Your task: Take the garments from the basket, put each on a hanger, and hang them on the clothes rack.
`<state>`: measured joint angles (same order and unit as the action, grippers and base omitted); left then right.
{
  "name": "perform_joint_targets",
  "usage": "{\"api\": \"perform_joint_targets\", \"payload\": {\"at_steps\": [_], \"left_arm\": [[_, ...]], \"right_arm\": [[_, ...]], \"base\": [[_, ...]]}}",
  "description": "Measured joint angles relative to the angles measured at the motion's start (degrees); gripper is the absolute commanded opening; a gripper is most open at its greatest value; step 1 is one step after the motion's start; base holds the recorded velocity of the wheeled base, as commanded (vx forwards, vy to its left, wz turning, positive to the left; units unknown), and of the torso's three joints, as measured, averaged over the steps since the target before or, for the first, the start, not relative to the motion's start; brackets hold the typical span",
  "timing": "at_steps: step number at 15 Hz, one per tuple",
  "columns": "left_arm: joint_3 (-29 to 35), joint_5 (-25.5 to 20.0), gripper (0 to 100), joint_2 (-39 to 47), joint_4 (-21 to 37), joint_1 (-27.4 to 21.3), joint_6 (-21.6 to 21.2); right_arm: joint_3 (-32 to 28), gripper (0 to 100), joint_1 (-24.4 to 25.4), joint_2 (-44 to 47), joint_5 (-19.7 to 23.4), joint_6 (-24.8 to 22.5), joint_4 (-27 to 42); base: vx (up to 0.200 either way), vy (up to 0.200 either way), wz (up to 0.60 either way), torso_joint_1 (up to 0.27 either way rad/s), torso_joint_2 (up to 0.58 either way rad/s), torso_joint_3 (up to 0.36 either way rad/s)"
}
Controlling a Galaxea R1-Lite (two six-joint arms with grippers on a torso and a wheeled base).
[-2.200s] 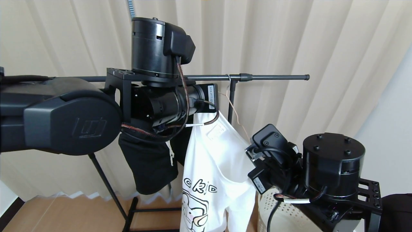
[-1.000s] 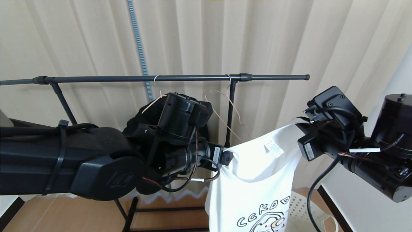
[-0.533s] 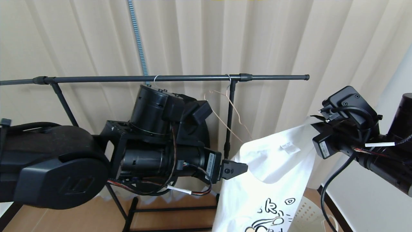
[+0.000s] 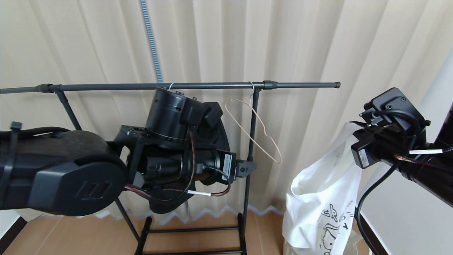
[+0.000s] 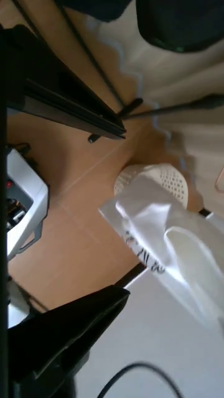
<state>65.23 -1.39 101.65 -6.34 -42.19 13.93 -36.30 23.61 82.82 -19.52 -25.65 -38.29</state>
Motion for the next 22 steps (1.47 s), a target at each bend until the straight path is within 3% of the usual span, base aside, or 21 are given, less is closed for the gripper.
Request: {"api": "perform_joint_targets", "payload": {"at_steps": [2,5,8,11,16,20,22], "left_arm": [[2.5,5.1,100,3.5,0.1,-1.0,0.7],[3.3,6.9,100,6.1,0.1,-1.7,-0.5],[3.4,8.9,100,7.4,-0.1,-1.8,-0.5],[3.6,9.1,100,8.0,-0.3,-1.7,-0.5],[3.2,9.1,100,8.3,-2.1,-2.0,-0.7],[2.9,9.1,100,8.2,-2.1,-2.5,-0.7],[2.9,9.1,100,8.3,-2.1,-2.5,-0.7]], "right_arm": [[-0.1,0,-0.9,-0.2,0.0,0.0,0.0],[-0.4,0,-1.4,-0.2,0.4,0.0,0.0],[-0.4,0,-1.5,-0.2,0.6,0.0,0.0],[-0.5,0,-1.5,-0.3,0.6,0.0,0.0],[-0.4,0,-1.5,-0.3,0.6,0.0,0.1],[-0.4,0,-1.5,-0.3,0.6,0.0,0.0],[-0.5,0,-1.5,-0.3,0.6,0.0,0.0]], "base": [[0.000,0.000,0.00,0.000,0.00,0.000],[0.000,0.000,0.00,0.000,0.00,0.000],[0.200,0.000,0.00,0.001,0.00,0.002],[0.200,0.000,0.00,-0.002,0.00,0.005],[0.000,0.000,0.00,0.000,0.00,0.000],[0.000,-0.200,0.00,-0.004,0.00,0.007],[0.000,0.000,0.00,0.000,0.00,0.000]]}}
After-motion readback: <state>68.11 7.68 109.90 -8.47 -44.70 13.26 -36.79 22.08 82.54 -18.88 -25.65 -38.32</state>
